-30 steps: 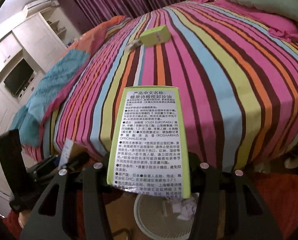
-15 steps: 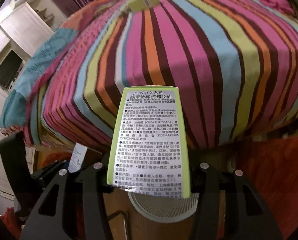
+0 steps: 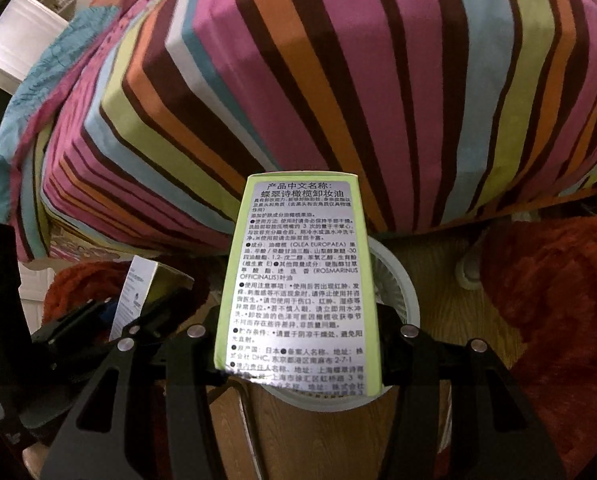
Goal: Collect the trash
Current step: 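Carry the leaflet and green box down over the wastebasket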
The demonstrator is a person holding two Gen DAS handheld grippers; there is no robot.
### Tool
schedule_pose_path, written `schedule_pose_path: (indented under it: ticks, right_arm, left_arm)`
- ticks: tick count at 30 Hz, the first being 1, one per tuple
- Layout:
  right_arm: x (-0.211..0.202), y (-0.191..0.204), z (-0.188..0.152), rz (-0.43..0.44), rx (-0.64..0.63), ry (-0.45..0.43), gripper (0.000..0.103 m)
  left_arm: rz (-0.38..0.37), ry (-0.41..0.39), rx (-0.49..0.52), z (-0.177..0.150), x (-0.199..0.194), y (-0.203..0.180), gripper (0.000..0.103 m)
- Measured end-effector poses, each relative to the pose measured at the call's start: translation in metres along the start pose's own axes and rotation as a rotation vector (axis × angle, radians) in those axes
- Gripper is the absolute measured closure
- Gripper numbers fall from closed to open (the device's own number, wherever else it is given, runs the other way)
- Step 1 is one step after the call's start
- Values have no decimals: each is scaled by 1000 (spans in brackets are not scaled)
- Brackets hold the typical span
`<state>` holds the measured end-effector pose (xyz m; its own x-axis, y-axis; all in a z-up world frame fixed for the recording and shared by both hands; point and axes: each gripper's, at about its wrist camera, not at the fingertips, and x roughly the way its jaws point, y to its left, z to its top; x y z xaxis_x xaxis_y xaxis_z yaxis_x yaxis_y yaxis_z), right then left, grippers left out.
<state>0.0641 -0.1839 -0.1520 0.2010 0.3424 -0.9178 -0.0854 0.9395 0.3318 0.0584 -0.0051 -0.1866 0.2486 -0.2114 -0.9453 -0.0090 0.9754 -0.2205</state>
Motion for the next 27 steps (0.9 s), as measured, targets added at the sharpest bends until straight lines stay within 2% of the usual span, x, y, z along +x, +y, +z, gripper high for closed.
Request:
schedule_pose_path:
  ticks: [11, 27]
  right_arm:
    - [31, -10, 0, 18, 102, 105, 55]
    - [65, -26, -2, -4, 205, 214, 55]
  left_arm:
    - [-4, 110, -13, 0, 29, -4, 56]
    - [-29, 239, -96, -2, 65, 8, 56]
